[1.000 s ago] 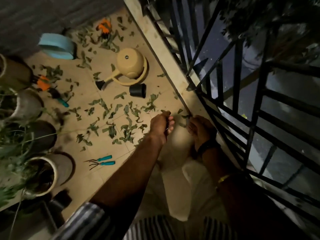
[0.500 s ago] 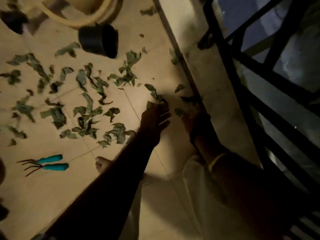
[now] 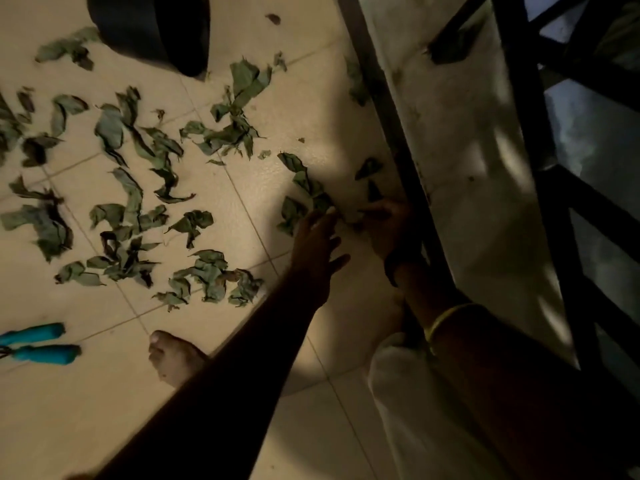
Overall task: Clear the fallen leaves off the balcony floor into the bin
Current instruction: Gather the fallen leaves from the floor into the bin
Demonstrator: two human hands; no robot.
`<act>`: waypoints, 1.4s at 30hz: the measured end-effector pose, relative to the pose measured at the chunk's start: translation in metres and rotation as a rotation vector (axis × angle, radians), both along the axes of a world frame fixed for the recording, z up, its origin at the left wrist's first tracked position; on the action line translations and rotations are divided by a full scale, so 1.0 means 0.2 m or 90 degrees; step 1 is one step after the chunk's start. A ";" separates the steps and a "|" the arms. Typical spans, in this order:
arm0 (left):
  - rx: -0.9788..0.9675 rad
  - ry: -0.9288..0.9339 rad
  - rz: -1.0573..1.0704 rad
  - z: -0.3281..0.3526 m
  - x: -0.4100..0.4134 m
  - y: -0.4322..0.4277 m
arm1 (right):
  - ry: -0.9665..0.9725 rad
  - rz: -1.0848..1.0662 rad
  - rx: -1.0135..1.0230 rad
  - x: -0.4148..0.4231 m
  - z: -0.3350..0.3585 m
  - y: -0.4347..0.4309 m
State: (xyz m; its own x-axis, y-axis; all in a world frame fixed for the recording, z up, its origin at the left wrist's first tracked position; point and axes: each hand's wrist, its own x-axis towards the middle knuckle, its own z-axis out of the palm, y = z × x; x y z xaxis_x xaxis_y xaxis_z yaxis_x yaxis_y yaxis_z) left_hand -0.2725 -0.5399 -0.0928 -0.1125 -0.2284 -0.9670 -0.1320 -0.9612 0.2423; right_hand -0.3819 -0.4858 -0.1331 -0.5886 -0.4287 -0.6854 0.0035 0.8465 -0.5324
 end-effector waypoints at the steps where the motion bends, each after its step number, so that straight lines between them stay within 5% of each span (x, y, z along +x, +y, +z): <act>1: -0.002 0.002 0.001 0.02 -0.03 -0.02 | -0.031 -0.007 -0.029 0.03 0.02 0.00; 7: -0.078 -0.053 0.002 0.05 -0.15 -0.13 | -0.014 0.080 -0.168 0.12 0.21 -0.06; 11: -0.103 -0.087 0.062 -0.02 -0.12 -0.17 | 0.147 0.023 -0.071 0.02 0.00 -0.08; 14: -0.094 -0.114 0.054 -0.08 -0.09 -0.18 | 0.243 0.146 0.045 -0.02 -0.16 -0.05; 17: -0.102 -0.102 -0.004 -0.09 -0.06 -0.17 | 0.123 0.158 0.120 -0.04 -0.30 -0.02; 22: -0.141 -0.060 -0.051 -0.05 -0.05 -0.17 | -0.182 -0.263 -0.023 -0.05 -0.16 -0.10; 24: -0.093 -0.046 -0.049 -0.02 -0.08 -0.19 | -0.230 -0.303 -0.087 0.03 -0.01 -0.12; 30: -0.114 -0.076 -0.038 0.02 -0.15 -0.27 | -0.208 -0.118 -0.118 0.06 0.17 -0.18; 35: -0.173 -0.097 -0.031 -0.07 -0.10 -0.38 | 0.203 0.234 -0.018 -0.12 -0.05 -0.25; 37: -0.189 -0.071 -0.053 -0.10 -0.10 -0.38 | 0.224 0.306 0.038 -0.14 -0.16 -0.26; 39: -0.180 -0.045 -0.045 -0.13 -0.09 -0.38 | 0.175 0.301 0.051 -0.15 -0.24 -0.28; 42: -0.163 -0.045 -0.058 -0.15 -0.08 -0.39 | 0.072 0.072 -0.018 -0.14 -0.22 -0.36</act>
State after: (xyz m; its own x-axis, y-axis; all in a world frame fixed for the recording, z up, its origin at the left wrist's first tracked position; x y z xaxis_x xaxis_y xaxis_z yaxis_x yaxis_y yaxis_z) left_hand -0.2876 -0.6175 -0.1230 -0.0776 -0.4583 -0.8854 -0.2409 -0.8531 0.4628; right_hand -0.4097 -0.5569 -0.1767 -0.6085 -0.5150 -0.6037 -0.1527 0.8225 -0.5479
